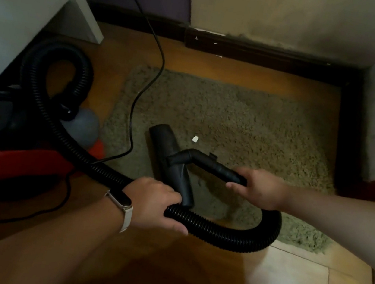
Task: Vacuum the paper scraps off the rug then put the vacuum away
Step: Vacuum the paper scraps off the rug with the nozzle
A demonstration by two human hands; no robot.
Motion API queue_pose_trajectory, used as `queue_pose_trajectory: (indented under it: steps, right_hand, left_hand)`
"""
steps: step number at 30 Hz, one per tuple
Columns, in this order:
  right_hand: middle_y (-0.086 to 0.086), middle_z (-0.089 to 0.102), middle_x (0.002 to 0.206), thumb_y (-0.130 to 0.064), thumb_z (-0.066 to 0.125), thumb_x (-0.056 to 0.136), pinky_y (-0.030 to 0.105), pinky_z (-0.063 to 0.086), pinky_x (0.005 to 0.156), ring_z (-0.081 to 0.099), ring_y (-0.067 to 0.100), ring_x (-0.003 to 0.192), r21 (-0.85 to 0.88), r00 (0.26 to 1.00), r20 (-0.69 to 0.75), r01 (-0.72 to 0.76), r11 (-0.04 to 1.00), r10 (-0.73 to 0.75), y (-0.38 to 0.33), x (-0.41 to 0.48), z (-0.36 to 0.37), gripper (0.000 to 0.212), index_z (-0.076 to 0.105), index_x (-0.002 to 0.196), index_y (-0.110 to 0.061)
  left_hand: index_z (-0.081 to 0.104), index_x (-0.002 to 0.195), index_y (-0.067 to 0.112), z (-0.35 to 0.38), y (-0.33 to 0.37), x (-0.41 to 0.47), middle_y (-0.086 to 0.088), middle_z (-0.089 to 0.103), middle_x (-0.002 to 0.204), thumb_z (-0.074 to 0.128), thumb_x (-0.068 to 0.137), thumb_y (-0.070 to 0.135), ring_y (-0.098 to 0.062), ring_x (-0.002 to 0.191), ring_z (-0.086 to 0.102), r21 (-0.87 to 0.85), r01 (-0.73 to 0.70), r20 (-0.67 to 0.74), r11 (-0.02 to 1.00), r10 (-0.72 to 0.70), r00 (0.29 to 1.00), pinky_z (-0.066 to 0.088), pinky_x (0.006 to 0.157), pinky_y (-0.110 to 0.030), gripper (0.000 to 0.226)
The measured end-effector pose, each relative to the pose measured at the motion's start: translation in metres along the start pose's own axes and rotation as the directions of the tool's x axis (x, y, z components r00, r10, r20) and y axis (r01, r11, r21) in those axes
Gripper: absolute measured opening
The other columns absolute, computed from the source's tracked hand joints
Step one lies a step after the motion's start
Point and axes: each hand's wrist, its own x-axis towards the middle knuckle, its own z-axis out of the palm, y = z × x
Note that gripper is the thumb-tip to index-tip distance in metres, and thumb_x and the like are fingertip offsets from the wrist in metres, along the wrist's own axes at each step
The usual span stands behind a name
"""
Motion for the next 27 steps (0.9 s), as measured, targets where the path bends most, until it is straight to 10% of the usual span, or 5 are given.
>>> queue_pose_trajectory:
  steps: [8, 27]
  right_hand:
    - [-0.01, 0.061, 0.076, -0.059, 0.05, 0.095, 0.024, 0.042, 0.054, 0.058, 0.004, 0.064, -0.015, 0.998, -0.014, 0.053, 0.998, -0.053, -0.032, 0.02, 0.019, 0.03, 0.053, 0.114, -0.036]
    - [-0.006, 0.064, 0.065, -0.06, 0.046, 0.095, 0.015, 0.033, 0.037, 0.06, 0.004, 0.048, 0.067, 0.914, -0.181, -0.357, 0.932, 0.363, 0.065, -0.011, -0.025, 0.025, 0.053, 0.106, -0.039]
  left_hand:
    - [0.053, 0.086, 0.031, 0.004, -0.02, -0.034, 0.011, 0.055, 0.077, 0.027, 0.075, 0.092, -0.01, 0.069, 0.055, 0.025, 0.016, 0.02, 1.0, -0.016, 1.0, 0.047, 0.061, -0.031, 0.067]
    - [0.051, 0.084, 0.032, -0.003, 0.006, 0.049, 0.014, 0.051, 0.072, 0.016, 0.075, 0.092, -0.007, 0.062, 0.052, 0.014, 0.007, -0.126, 1.0, -0.005, 0.992, 0.046, 0.057, -0.029, 0.07]
